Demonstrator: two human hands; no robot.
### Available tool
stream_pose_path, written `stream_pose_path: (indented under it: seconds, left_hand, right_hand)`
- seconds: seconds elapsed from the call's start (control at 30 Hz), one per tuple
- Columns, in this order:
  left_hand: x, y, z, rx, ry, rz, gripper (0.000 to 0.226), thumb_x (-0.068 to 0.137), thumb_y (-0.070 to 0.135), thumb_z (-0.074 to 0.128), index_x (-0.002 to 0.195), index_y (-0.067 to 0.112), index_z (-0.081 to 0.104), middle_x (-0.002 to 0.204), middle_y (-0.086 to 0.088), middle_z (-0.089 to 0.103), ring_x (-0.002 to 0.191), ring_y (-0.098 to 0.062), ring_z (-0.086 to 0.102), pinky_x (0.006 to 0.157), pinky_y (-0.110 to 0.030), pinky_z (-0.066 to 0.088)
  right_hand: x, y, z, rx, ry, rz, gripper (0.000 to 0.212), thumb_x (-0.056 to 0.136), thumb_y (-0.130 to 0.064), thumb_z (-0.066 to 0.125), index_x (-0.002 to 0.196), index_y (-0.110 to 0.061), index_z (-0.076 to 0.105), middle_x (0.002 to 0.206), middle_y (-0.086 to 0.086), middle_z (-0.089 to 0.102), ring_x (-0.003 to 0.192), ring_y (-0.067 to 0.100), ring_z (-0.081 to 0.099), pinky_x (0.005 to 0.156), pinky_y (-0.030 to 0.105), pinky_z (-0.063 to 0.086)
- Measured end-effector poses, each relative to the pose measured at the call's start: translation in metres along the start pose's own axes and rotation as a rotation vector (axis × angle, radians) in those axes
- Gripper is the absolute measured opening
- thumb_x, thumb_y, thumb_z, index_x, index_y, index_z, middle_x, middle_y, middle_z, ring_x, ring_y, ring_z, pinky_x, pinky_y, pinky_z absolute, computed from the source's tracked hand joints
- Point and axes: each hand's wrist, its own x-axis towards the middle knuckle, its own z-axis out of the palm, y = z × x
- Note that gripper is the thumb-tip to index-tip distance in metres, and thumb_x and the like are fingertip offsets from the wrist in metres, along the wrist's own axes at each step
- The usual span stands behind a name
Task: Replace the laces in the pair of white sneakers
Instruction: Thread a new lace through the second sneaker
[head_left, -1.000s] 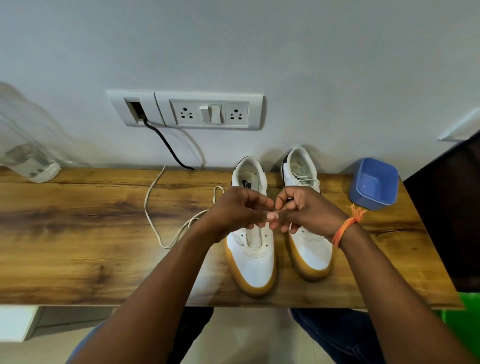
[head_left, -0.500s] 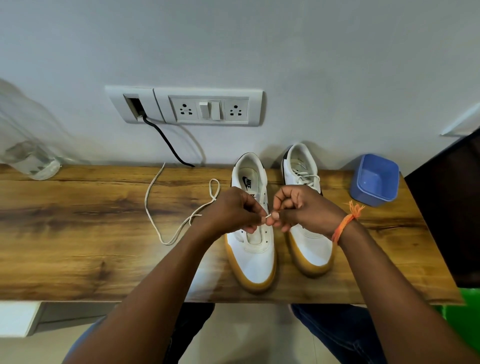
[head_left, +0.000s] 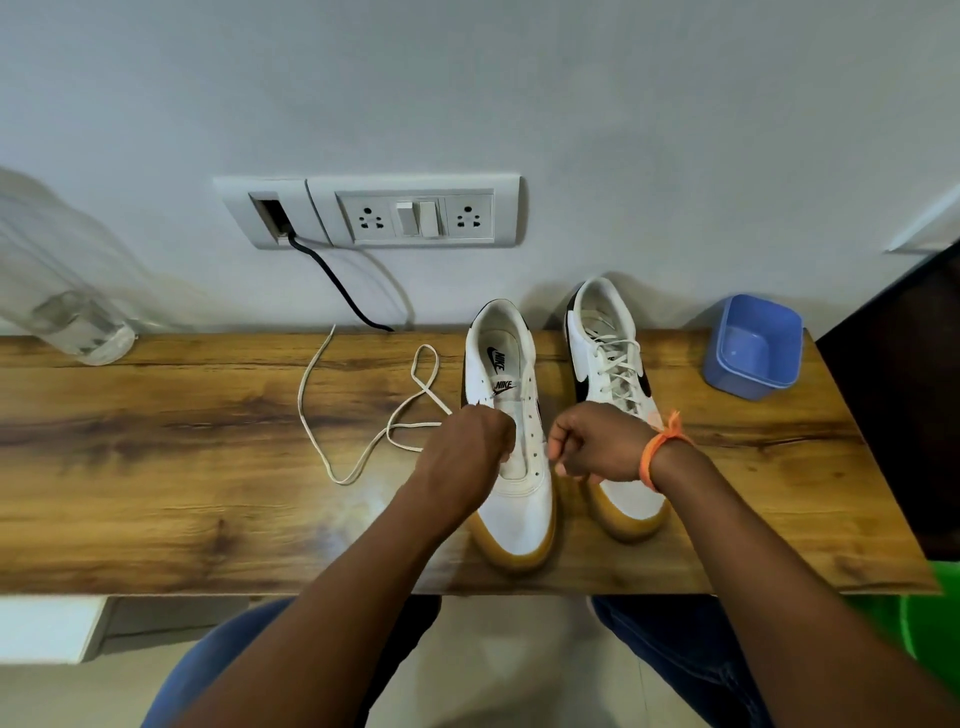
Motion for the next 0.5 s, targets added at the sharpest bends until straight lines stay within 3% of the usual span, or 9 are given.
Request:
stream_pose_path:
  seconds: [0.13,0.37,0.5]
  left_hand:
    - [-0.006,0.008,0.015,0.025,0.098,-0.01,0.013,0.085,0.011,0.068,0.087,0.02,0.077,0.106,-0.006,0.048,0.095,-0.026,0.049,0.075,-0.039,0.051]
    - [0.0,0.004,0.028,-0.269,0.113,-0.251,0.007,0.077,0.022,0.08,0.08,0.029,0.079,0.087,0.008,0.041,0.094,-0.016,0.041,0.076,-0.028,0.032]
    - [0.006,-0.001,0.03,-0.377,0.036,-0.256,0.01,0.076,0.021,0.082,0.084,0.025,0.079,0.092,0.003,0.042,0.098,-0.018,0.041,0.084,-0.036,0.043]
  right_hand:
    - [0.003,0.002,0.016,-0.033,-0.011,0.021,0.012,0.084,0.001,0.069,0.085,-0.01,0.063,0.085,0.013,0.069,0.082,0.028,0.072,0.071,0.035,0.061]
    - [0.005,0.005,0.024,-0.032,0.066,0.02,0.024,0.078,0.004,0.074,0.075,-0.016,0.06,0.076,0.004,0.066,0.078,0.029,0.073,0.073,0.041,0.061]
    - [0.006,0.007,0.024,-0.044,0.104,0.002,0.025,0.076,0.004,0.075,0.074,-0.015,0.059,0.072,0.003,0.065,0.073,0.028,0.073,0.07,0.036,0.061]
